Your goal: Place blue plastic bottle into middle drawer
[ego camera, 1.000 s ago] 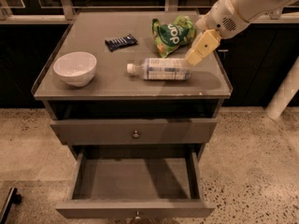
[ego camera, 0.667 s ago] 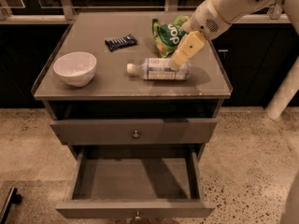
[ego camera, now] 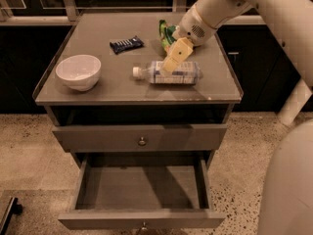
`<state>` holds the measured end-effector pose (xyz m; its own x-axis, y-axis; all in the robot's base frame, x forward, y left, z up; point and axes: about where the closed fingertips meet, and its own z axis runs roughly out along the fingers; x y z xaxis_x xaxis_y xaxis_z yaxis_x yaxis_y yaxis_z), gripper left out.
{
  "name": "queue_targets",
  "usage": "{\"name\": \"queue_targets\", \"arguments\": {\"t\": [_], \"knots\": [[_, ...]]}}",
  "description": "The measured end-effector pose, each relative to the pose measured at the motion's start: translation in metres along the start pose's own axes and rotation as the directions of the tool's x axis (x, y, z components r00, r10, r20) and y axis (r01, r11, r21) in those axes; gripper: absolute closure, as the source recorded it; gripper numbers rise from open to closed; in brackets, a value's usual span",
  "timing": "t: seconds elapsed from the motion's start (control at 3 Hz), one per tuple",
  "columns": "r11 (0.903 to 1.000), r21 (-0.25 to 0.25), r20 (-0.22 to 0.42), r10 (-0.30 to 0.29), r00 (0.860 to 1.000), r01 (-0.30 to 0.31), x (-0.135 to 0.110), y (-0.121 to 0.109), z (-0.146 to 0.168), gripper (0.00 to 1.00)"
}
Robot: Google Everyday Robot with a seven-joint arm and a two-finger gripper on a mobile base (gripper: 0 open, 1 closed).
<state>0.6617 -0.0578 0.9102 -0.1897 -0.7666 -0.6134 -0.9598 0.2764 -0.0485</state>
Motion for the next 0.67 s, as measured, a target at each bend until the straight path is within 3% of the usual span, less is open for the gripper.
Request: {"name": "queue_targets", "arguments": {"t": [0.67], "knots": [[0.9966, -0.074, -0.061, 0.034, 0.998, -0.038, 0.019, 0.002, 0.041, 0.0]]}}
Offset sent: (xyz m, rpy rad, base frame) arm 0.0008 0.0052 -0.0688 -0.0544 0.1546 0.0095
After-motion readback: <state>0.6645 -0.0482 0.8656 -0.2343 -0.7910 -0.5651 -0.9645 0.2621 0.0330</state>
